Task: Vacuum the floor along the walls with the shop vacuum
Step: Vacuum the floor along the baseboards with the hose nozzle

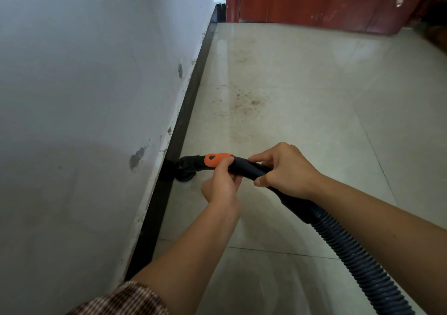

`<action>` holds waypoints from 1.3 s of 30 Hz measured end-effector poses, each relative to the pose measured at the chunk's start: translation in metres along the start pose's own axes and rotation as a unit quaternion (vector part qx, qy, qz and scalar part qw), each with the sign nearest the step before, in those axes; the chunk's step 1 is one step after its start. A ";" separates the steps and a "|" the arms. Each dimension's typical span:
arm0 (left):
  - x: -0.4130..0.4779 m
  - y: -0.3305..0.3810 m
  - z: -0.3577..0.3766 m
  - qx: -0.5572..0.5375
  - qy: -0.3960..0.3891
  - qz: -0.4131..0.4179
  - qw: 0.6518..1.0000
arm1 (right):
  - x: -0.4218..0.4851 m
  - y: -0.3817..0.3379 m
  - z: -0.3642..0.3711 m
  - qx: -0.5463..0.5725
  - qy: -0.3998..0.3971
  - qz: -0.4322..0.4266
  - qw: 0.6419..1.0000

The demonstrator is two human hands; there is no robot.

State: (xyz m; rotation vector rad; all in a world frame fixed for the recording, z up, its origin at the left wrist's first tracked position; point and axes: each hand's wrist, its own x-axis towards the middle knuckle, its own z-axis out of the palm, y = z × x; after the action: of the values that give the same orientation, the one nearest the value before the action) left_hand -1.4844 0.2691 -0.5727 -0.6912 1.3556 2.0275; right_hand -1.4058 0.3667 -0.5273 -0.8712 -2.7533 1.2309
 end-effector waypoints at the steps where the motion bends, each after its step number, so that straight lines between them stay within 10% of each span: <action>1: 0.001 0.000 0.001 0.002 -0.001 0.001 1.000 | 0.000 0.001 0.001 0.000 0.003 0.000 1.000; 39: -0.002 -0.062 0.099 0.088 -0.190 -0.080 0.975 | -0.024 0.067 -0.047 -0.056 0.201 0.138 0.968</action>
State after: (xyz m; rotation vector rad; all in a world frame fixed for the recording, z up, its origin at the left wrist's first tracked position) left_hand -1.4468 0.3802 -0.5758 -0.3014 1.1924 1.7737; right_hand -1.3425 0.4235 -0.5361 -1.3800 -2.4495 0.8075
